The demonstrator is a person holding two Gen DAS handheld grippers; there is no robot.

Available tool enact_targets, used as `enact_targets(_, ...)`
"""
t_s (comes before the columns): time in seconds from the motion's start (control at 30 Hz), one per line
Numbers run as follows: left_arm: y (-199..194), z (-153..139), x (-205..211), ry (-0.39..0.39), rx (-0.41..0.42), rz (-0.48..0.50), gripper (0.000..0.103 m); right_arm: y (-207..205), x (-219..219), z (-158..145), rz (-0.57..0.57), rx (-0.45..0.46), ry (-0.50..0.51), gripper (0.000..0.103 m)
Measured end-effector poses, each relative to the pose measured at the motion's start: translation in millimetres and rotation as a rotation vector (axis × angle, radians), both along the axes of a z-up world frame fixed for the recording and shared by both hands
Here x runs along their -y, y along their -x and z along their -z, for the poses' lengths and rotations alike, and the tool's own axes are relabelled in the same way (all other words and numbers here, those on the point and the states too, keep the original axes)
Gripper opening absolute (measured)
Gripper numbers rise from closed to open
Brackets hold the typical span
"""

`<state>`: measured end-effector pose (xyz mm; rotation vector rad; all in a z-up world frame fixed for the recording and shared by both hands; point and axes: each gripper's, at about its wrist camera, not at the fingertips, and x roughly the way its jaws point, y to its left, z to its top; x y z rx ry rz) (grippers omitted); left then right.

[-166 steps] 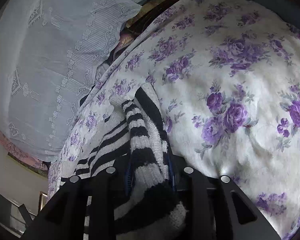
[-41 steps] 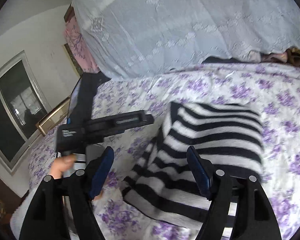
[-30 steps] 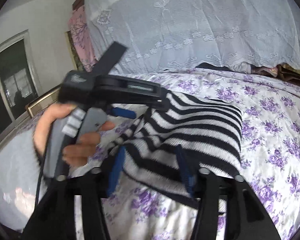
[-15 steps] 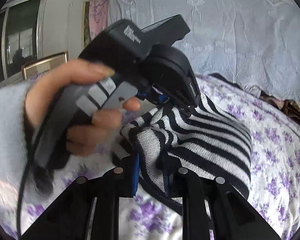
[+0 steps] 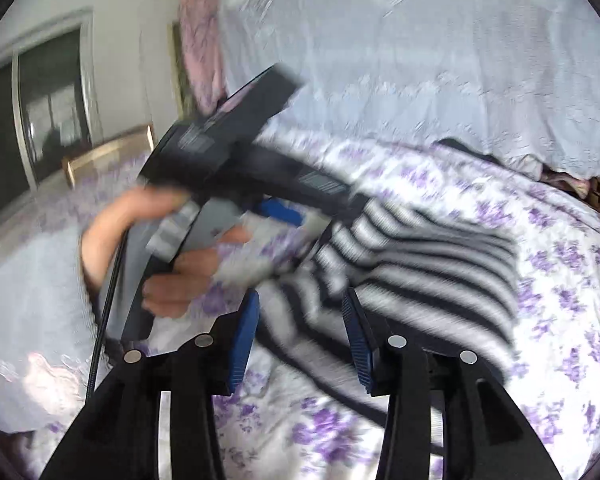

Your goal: Fold small clothes

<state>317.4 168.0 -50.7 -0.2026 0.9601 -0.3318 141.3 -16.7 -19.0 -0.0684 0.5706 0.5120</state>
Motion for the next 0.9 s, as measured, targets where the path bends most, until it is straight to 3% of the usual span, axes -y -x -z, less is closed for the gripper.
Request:
enact_targets(0.07,10.1,-22.0,2.4,0.017,0.057,0.028,0.065,-11.7,28.4,-14.4,0.065,-0.017,-0.079,0.045)
enact_targets(0.17,11.7,-33.0,26.9,0.027,0.064,0.091,0.073,-52.1,59.7,-11.6,0.204,-0.1,-0.101,0.045)
enact_targets(0.23,1.3,-19.9,49.8,-0.027,0.029,0.104,0.076,-80.2,66.5,10.0,0.247,-0.177,-0.075,0.044)
enact_targets(0.3,-15.9,14.1,65.2,-0.084,-0.079,0.094,0.078,-94.8,66.8,41.7,0.269,-0.241,-0.026,0.045)
enact_targets(0.33,-26.1,38.2,66.5,-0.127,-0.141,0.057,0.084,-90.6,65.9,47.5,0.26,-0.199,-0.02,0.045)
enact_targets(0.37,-28.3,48.3,60.8,-0.074,-0.148,0.045,0.089,-84.9,63.3,50.1,0.261,-0.18,-0.001,0.045)
enact_targets(0.4,-25.6,46.5,56.1,-0.039,-0.125,0.048,0.089,-81.0,63.1,47.9,0.264,-0.177,-0.002,0.045)
enact_targets(0.47,-20.4,42.3,53.4,-0.042,-0.12,0.046,0.088,-76.6,67.5,42.6,0.261,-0.182,-0.026,0.045)
enact_targets(0.67,27.2,13.4,20.7,-0.004,-0.031,0.046,0.086,-28.4,77.7,16.6,0.21,-0.09,-0.051,0.045)
enact_targets(0.77,36.1,26.7,19.5,-0.096,-0.077,0.03,0.089,-19.9,69.0,43.9,0.18,-0.178,0.011,0.046)
enact_targets(0.8,33.5,39.2,20.5,-0.115,-0.103,0.04,0.096,-19.1,66.6,51.7,0.175,-0.159,0.029,0.046)
enact_targets(0.9,40.3,43.3,24.4,-0.152,-0.051,0.029,0.099,-14.4,57.3,50.5,0.184,-0.125,0.094,0.046)
